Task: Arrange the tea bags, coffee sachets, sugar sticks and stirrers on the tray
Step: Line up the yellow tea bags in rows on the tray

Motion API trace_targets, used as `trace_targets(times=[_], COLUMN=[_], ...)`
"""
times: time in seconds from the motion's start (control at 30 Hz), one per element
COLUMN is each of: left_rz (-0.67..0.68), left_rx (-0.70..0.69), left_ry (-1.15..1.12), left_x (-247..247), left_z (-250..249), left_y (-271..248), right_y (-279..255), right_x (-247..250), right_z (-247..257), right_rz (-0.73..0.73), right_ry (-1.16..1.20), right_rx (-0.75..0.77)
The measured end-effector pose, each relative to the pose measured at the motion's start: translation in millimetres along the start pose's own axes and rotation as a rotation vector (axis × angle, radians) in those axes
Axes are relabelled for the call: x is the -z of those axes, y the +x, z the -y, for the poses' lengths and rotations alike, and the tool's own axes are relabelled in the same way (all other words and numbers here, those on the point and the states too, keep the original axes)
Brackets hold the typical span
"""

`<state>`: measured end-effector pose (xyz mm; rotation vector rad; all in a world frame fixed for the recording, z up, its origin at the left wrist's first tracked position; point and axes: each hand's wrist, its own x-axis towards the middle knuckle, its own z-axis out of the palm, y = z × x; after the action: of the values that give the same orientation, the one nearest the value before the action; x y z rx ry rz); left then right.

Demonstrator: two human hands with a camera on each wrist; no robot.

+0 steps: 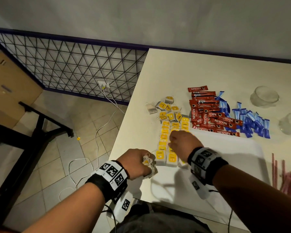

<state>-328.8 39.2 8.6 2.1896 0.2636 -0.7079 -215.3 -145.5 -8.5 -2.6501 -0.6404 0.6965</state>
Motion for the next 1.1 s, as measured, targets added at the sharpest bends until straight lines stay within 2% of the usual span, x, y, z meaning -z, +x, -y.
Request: trace_targets(times=[0.07,0.13,0.23,0.33,0.47,0.63,0.7,0.97,1.03,1.1], left_rz=[0.049,0.075,0.07,0.061,0.076,0.072,0.058,0.064,0.044,0.013], left_rx=[-0.04,-0.097,-0.146,-0.15,-0.139,-0.116,-0.114,-0.082,-0.105,-0.101], left_ry=[0.095,0.221,0.414,0.481,0.492,0.482,0.479,0.466,0.453,0.388], left_x=[-9.1,-18.4,-30.0,-36.3,-37.5,-35.0,-34.4,-37.0,-33.4,-26.9], left_z=[-2.4,-5.6,-6.6,-4.8,-8.9,-9.9,-7.3,-5.6,-9.6,-12.2], left_y=[5.4,11.2,18.2,24.1,27.8,30.7,31.2,28.2,27.2,24.4], right_y=[-7.2,-18.8,-31.1,-33.8,-38.7,-40.0,-36.0,-27.2,-26.7,-28.3], right_x=[12.4,16.1,4.6,-5.4,-17.8,-23.4,-22.4,-17.3,-13.9,-6.7], right_z=[-23.3,-45.5,-65.5,-73.6,-74.5,-70.8,-69.7,-65.8,-64.8,-64.8], right_rz=[-0.065,-0.102,-0.107,-0.099,-0.076,-0.075,-0.063,-0.062,-0.069,-0.044], right_ry=[0.094,0.12,0.049,0.077,0.133,0.158,0.162,0.116,0.136,0.215], right_rx=[-0.013,0.04,0.127,0.155,0.226,0.058,0.04,0.121,0.156,0.126])
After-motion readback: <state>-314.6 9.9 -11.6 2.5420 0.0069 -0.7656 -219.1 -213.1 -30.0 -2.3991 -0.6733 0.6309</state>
